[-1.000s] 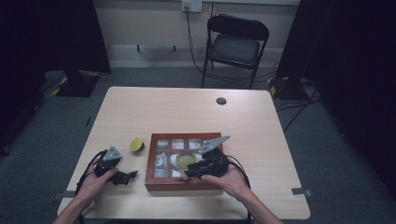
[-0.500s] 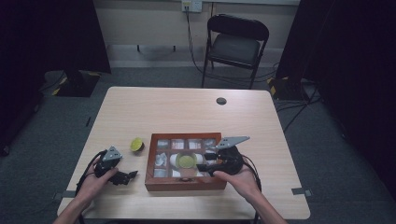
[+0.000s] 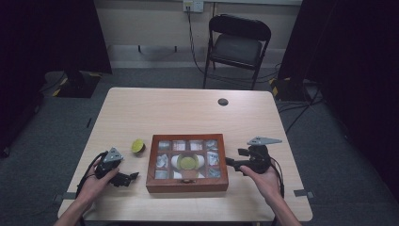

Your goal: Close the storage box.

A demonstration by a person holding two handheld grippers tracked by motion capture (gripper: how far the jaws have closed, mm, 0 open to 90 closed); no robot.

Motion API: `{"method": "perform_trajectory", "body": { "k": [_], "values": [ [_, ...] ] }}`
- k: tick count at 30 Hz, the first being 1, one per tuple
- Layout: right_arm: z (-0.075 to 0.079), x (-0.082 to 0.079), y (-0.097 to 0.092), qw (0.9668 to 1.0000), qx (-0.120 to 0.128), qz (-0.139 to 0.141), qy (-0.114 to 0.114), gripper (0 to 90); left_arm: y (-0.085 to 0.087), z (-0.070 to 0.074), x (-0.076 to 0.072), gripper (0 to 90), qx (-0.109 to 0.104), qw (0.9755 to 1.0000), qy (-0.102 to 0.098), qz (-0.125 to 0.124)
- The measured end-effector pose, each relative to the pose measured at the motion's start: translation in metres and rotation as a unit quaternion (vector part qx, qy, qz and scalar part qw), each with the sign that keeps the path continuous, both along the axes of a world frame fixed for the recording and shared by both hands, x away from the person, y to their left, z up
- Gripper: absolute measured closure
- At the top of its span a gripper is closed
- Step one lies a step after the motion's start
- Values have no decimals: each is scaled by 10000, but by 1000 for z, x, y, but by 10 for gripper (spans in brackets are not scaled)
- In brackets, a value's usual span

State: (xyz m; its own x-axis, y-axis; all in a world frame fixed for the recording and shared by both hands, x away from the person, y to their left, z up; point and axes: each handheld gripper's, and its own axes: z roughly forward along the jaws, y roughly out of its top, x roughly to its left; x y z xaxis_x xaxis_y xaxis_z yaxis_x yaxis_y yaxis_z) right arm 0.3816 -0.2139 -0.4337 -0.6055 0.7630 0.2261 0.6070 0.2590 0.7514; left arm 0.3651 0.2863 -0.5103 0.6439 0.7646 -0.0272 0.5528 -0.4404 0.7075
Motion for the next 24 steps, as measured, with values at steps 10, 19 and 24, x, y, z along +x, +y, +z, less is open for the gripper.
{"method": "perform_trajectory", "body": {
  "k": [10,19,24],
  "values": [
    [-34,0,-37,9936,-812,-725,293,181,0,0,0,0,2,10000,-2,-1],
    [-58,1,-46,9835,-1311,-1228,216,178,0,0,0,0,-3,10000,1,5],
    [-69,-5,-43,9825,-1251,-1354,-267,120,-1,0,-1,0,-28,10000,21,77]
  ]
}}
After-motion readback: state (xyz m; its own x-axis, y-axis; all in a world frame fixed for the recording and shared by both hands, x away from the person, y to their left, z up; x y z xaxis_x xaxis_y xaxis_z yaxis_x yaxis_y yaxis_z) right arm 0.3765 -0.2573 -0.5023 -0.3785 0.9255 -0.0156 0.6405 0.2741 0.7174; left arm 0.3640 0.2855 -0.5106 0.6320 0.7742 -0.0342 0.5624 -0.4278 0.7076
